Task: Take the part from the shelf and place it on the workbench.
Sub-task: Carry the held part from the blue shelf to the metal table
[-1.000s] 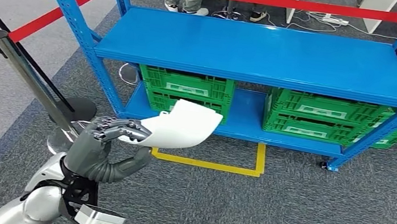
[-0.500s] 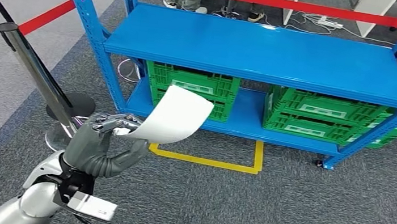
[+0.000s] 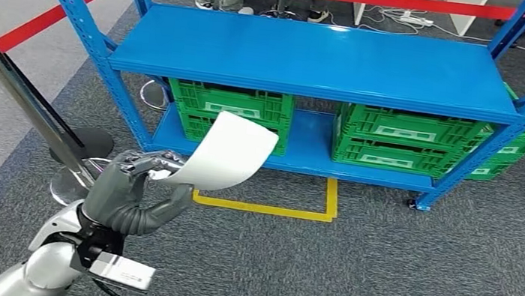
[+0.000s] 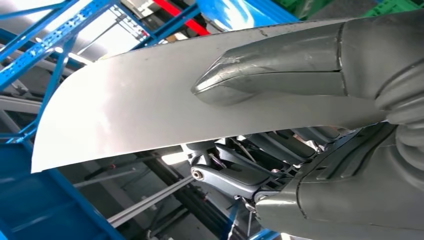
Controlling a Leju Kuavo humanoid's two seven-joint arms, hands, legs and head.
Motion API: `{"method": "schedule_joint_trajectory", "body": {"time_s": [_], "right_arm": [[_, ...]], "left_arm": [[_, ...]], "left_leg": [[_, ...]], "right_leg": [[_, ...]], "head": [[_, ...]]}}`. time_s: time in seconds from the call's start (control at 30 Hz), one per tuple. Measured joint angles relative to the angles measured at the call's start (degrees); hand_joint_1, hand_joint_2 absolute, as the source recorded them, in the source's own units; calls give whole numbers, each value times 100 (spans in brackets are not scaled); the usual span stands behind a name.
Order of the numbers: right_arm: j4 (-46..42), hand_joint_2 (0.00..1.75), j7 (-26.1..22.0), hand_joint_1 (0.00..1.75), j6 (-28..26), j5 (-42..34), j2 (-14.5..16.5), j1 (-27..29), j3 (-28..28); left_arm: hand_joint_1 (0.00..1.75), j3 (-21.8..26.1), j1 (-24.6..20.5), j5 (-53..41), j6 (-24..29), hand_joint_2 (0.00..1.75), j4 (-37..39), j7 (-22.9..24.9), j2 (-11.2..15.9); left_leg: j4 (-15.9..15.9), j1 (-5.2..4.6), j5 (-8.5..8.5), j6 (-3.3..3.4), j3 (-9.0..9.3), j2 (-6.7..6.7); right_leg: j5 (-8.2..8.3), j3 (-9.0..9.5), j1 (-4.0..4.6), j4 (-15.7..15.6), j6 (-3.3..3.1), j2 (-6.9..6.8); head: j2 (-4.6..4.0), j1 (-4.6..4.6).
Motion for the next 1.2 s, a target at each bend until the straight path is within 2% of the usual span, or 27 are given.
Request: {"method": "schedule_joint_trajectory", "body": {"time_s": [0.03, 0.07, 0.13, 0.17, 0.23, 0.3, 0.33, 0.4, 0.47, 0.5, 0.53, 0.57, 0.6, 0.67, 0.7, 0.73, 0.8, 0.87, 0.9, 0.97, 1.0, 1.03, 1.07, 1.1, 1.13, 1.17, 1.2], "right_arm": [[1, 0, 0, 0, 9, -9, 0, 4, -5], [1, 0, 0, 0, 19, -17, 1, 6, -10], [0, 0, 0, 0, 32, -26, 2, 0, -13], [-1, 0, 0, 0, 34, -29, 2, -8, -13], [-1, 0, 0, 0, 38, -39, 2, -20, -15], [0, 0, 1, 0, 42, -51, 2, -7, -17], [0, 0, 2, 0, 43, -58, 2, 5, -18], [-1, 0, 1, 0, 42, -70, 2, 8, -20], [-1, 0, 0, 0, 42, -76, 2, 5, -22], [0, 0, 0, 0, 42, -78, 2, 10, -23], [1, 0, 0, 0, 42, -79, 2, 17, -24], [0, 0, 0, 0, 42, -80, 2, 23, -25], [-1, 0, 0, 0, 41, -80, 1, 25, -27], [-2, 0, -2, 0, 38, -81, 1, 11, -33], [-2, 0, -4, 0, 34, -84, 2, -1, -37], [-2, 0, -5, 0, 29, -88, 2, -6, -41], [-2, 0, -6, 0, 7, -111, 2, 11, -56], [-2, 0, -7, 0, -21, -137, 2, 45, -70], [-2, 0, -9, 0, -33, -147, 5, 49, -76], [-2, 0, -12, 0, -44, -158, 14, 45, -87], [-2, 0, -13, 0, -47, -163, 18, 47, -95], [-2, 0, -13, 0, -49, -167, 20, 55, -102], [-2, 0, -13, 0, -51, -171, 20, 65, -110], [-2, 0, -13, 0, -52, -174, 21, 73, -116], [-2, 0, -13, 0, -52, -176, 24, 76, -122], [-2, 0, -13, 0, -52, -176, 26, 74, -127], [-2, 0, -14, 0, -52, -176, 29, 70, -132]], "left_arm": [[175, 0, 5, 1, -4, 175, 2, 1, 0], [175, 0, 7, 1, -7, 175, 4, 2, -1], [175, 2, 5, 0, -10, 175, 6, 4, -1], [175, 3, 4, 0, -10, 175, 6, 4, -2], [175, 4, 3, 0, -12, 175, 6, 4, -3], [175, 5, 2, 1, -13, 175, 6, 4, -12], [175, 5, 0, 1, -14, 175, 6, 4, -19], [175, 8, 1, 9, -26, 175, 6, 5, -37], [175, 9, 15, 52, -66, 175, 7, 16, -44], [175, 9, 25, 80, -91, 175, 8, 24, -45], [175, 9, 34, 106, -113, 175, 9, 32, -45], [175, 9, 39, 120, -127, 175, 10, 37, -47], [175, 9, 41, 126, -133, 175, 10, 40, -50], [175, 13, 42, 176, -156, 175, 10, 55, -60], [175, 22, 48, 260, -194, 175, 10, 92, -69], [175, 36, 61, 386, -248, 175, 10, 151, -82], [175, 79, 112, 703, -385, 175, 10, 332, -136], [175, 124, 169, 1015, -520, 175, 10, 525, -201], [175, 148, 197, 1172, -582, 175, 11, 616, -226], [175, 198, 262, 1394, -669, 175, 14, 741, -255], [175, 220, 293, 1445, -689, 175, 17, 776, -262], [175, 235, 316, 1464, -701, 175, 21, 792, -268], [175, 244, 329, 1475, -708, 175, 24, 803, -274], [175, 249, 336, 1484, -712, 175, 25, 811, -283], [175, 252, 338, 1491, -715, 175, 26, 814, -291], [175, 256, 339, 1497, -715, 175, 26, 815, -300], [175, 259, 339, 1500, -715, 175, 26, 815, -309]], "left_leg": [[44, 10, 44, -4, -1, -1], [-122, 21, 188, -1, 100, -5], [-812, 44, 556, 22, 477, -112], [-1136, 53, 660, 38, 641, -189], [-1436, 52, 682, 72, 763, -290], [-1489, 47, 691, 129, 747, -230], [-1510, 51, 712, 164, 746, -192], [-1547, 62, 747, 226, 744, -101], [-1545, 40, 755, 249, 729, -6], [-1545, 26, 758, 254, 724, 46], [-1543, 13, 759, 256, 721, 96], [-1542, 2, 759, 257, 721, 143], [-1541, -8, 759, 256, 724, 188], [-1530, -41, 751, 240, 726, 265], [-1521, -60, 748, 224, 720, 302], [-1512, -75, 748, 206, 713, 340], [-1502, -80, 748, 163, 704, 416], [-1393, -56, 637, 101, 665, 315], [-1192, -39, 491, 70, 583, 206], [-495, -12, 112, 32, 283, 25], [-148, -6, -23, 24, 126, 2], [54, -3, -58, 22, 34, -3], [51, -1, 21, 26, 37, -5], [-153, 3, 190, 36, 138, -20], [-509, 11, 409, 51, 317, -94], [-882, 23, 574, 72, 500, -223], [-1192, 33, 672, 89, 644, -341]], "right_leg": [[9, -11, 0, 3, 3, 28], [18, -17, -1, 7, 10, 62], [33, -27, -1, 20, 36, 143], [42, -47, 4, 34, 59, 187], [77, -118, 2, 54, 130, 256], [107, -182, -16, 57, 209, 298], [72, -221, -19, 99, 238, 270], [-183, -428, -20, 505, 275, 159], [-544, -769, -19, 1265, 299, 75], [-641, -898, -20, 1562, 304, 62], [-637, -934, -19, 1668, 303, 55], [-535, -857, -17, 1554, 294, 43], [-361, -670, -13, 1228, 276, 6], [-93, -230, 20, 442, 224, -190], [-33, -93, 37, 190, 192, -266], [-25, -41, 54, 80, 163, -304], [4, -57, 60, 62, 101, -217], [43, -67, 45, 40, 37, -125], [61, -70, 35, 28, 7, -78], [80, -87, 34, 27, -26, 31], [87, -95, 37, 28, -31, 93], [93, -101, 38, 29, -32, 153], [99, -104, 39, 32, -28, 213], [106, -104, 39, 36, -19, 275], [113, -105, 37, 40, -8, 336], [120, -115, 43, 52, 9, 395], [130, -138, 43, 65, 33, 451]], "head": [[0, 1], [0, 1], [0, 2], [0, 4], [0, 7], [0, 5], [0, 12], [0, 43], [0, 67], [0, 66], [0, 67], [0, 67], [0, 67], [0, 66], [0, 60], [0, 56], [0, 50], [0, 44], [0, 40], [0, 30], [0, 32], [0, 32], [0, 33], [0, 33], [0, 33], [0, 34], [0, 36]]}}
